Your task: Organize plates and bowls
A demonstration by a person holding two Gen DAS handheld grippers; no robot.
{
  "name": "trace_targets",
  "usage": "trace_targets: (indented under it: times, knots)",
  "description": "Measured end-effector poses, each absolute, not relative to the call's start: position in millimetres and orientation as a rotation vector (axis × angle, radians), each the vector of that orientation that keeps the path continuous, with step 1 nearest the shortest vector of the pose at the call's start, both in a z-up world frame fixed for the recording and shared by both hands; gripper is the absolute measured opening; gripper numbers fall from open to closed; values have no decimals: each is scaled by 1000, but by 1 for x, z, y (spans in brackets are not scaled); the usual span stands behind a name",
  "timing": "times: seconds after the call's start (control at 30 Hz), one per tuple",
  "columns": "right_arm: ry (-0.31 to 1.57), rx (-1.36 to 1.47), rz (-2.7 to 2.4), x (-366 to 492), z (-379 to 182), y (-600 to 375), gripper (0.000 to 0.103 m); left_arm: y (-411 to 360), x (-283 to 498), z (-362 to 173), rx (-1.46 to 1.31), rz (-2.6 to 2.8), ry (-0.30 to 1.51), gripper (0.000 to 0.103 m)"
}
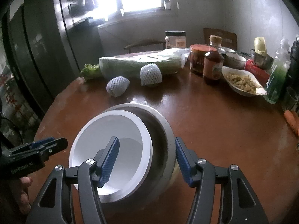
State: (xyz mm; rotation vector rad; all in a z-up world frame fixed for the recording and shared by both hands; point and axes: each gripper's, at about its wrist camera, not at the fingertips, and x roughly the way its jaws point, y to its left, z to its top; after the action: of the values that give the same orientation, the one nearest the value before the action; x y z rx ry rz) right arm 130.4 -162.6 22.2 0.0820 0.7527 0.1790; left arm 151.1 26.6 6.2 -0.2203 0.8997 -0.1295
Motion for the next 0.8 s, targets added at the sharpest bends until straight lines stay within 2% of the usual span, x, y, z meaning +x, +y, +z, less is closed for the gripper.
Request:
trace_targets:
  times: [0.4, 0.8]
  knots:
    - [674, 75, 187, 96, 45, -172, 62, 4, 122, 21, -166, -133, 855, 51]
    - [683, 70, 164, 42, 36, -192, 62, -30, 75, 21, -126, -129, 833, 52]
